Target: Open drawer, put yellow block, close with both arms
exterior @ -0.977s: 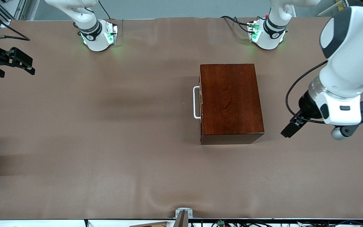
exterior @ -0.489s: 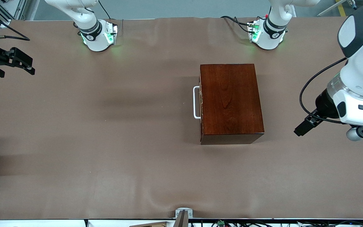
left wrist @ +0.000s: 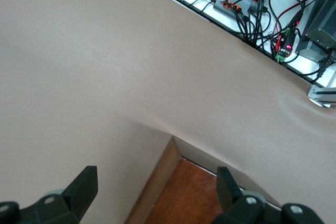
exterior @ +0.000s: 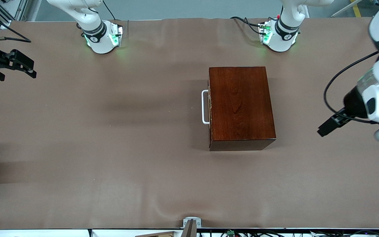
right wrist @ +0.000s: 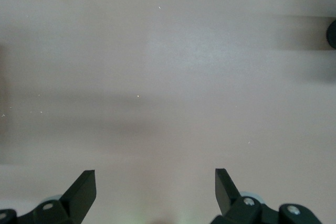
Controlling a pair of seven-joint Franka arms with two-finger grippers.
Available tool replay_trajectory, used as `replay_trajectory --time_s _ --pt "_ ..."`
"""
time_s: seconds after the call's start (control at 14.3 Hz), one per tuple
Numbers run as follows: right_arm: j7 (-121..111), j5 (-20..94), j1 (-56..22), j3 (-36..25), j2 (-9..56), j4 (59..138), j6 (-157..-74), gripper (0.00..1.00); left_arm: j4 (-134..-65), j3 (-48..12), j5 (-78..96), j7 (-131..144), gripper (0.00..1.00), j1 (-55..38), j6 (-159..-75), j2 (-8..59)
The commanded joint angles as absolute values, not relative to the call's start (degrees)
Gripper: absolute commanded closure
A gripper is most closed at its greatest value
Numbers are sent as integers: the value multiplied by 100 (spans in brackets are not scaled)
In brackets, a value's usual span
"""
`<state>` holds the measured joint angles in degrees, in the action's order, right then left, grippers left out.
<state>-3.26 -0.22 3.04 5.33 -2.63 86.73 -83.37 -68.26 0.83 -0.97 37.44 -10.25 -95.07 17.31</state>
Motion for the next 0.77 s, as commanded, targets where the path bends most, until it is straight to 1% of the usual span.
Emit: replay_trajectory --time_s 0.0,0.35,0.56,0.7 --pt "-369 -9 352 562 -211 8561 -8306 0 -6961 44 18 2912 0 -809 -9404 1477" --pt "-369 -9 360 554 -211 8561 -8288 0 -6952 114 -87 2076 0 -729 -9378 1362" --pt "-369 -9 360 554 -211 8561 -8297 0 -6970 114 -114 1208 0 -528 -9202 1362" --pt "-369 -9 352 554 -211 8561 -8288 0 -6979 97 -105 486 0 -370 -8931 1354"
